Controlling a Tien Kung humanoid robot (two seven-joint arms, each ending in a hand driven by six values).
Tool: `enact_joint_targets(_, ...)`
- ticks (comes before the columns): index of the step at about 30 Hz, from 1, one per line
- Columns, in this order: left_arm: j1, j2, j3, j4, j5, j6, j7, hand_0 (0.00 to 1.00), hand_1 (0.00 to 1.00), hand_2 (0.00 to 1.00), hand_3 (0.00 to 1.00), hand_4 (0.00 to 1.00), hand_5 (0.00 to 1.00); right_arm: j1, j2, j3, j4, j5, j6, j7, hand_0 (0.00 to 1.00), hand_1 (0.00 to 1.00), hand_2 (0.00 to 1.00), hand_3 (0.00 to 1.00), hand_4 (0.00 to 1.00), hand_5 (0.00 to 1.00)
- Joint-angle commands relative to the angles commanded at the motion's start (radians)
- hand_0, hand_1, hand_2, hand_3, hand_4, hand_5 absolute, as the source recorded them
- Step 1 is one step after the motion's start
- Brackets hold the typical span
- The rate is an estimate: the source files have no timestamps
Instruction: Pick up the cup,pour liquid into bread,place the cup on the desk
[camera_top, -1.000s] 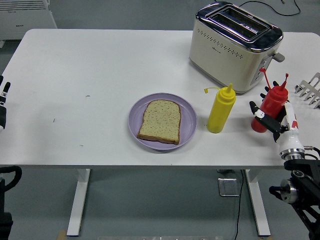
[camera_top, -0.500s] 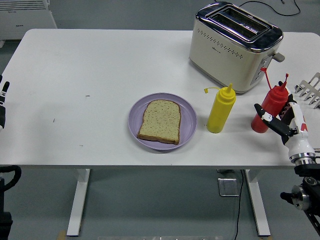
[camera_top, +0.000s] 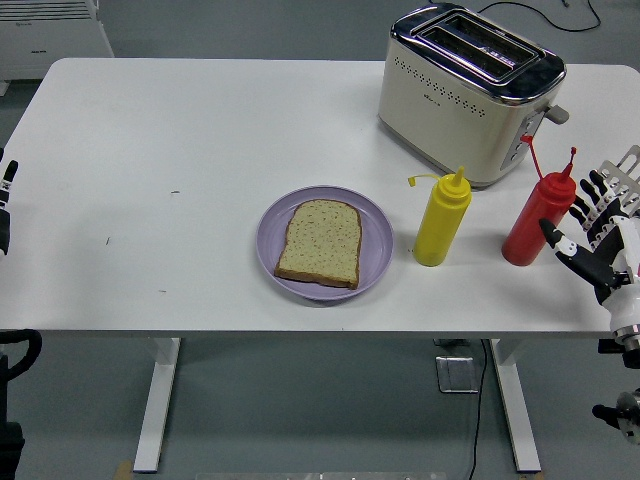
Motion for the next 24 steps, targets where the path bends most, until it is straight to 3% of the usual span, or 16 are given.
enact_joint_targets(7, -0.001, 0.001, 0.0, 0.0, 0.0, 0.0, 0.0, 0.834, 0.842, 0.855, 0.751, 0.664, 0.998, -0.046, -0.002, 0.076, 0.041, 0.095, 0.019, 0.02, 0.948, 0.917, 0.989, 0.998, 0.881, 0.229)
enact_joint_targets(8, -0.001, 0.001, 0.001, 0.0, 0.0, 0.0, 0.0, 0.833, 0.843, 0.855, 0.751, 0.664, 0.998, -0.049, -0.002, 0.086, 0.044, 0.128, 0.008, 0.037, 0.877, 0.84, 0.909, 0.97, 0.884, 0.265)
enact_joint_targets(13, -0.001, 0.001, 0.001, 0.0, 0.0, 0.0, 0.0, 0.833, 0.843, 0.855, 0.751, 0.664, 0.998, -0.049, 0.0, 0.117, 0.064, 0.326, -0.048, 0.122, 0.877, 0.84, 0.909, 0.97, 0.884, 0.265)
enact_joint_targets(14, -0.001, 0.001, 0.001, 0.0, 0.0, 0.0, 0.0, 0.833, 0.842, 0.854, 0.751, 0.663, 0.998, -0.047, 0.001, 0.126, 0.069, 0.365, -0.042, 0.127, 0.819, 0.765, 0.807, 0.846, 0.717, 0.422)
enact_joint_targets(19, -0.001, 0.0, 0.001, 0.001, 0.0, 0.0, 0.0, 0.833, 0.842, 0.854, 0.751, 0.663, 0.998, -0.031, 0.011, 0.174, 0.075, 0.564, 0.035, 0.066, 0.819, 0.765, 0.807, 0.846, 0.717, 0.422)
enact_joint_targets(20, -0.001, 0.0, 0.001, 0.001, 0.0, 0.0, 0.0, 0.833, 0.842, 0.854, 0.75, 0.662, 0.998, -0.027, 0.013, 0.182, 0.073, 0.597, 0.049, 0.053, 0.812, 0.76, 0.788, 0.829, 0.675, 0.55)
enact_joint_targets(24, 0.0, 0.0, 0.001, 0.001, 0.0, 0.0, 0.001, 0.833, 0.842, 0.854, 0.75, 0.662, 0.998, 0.008, 0.031, 0.234, 0.059, 0.664, 0.122, -0.045, 0.812, 0.76, 0.788, 0.829, 0.675, 0.55)
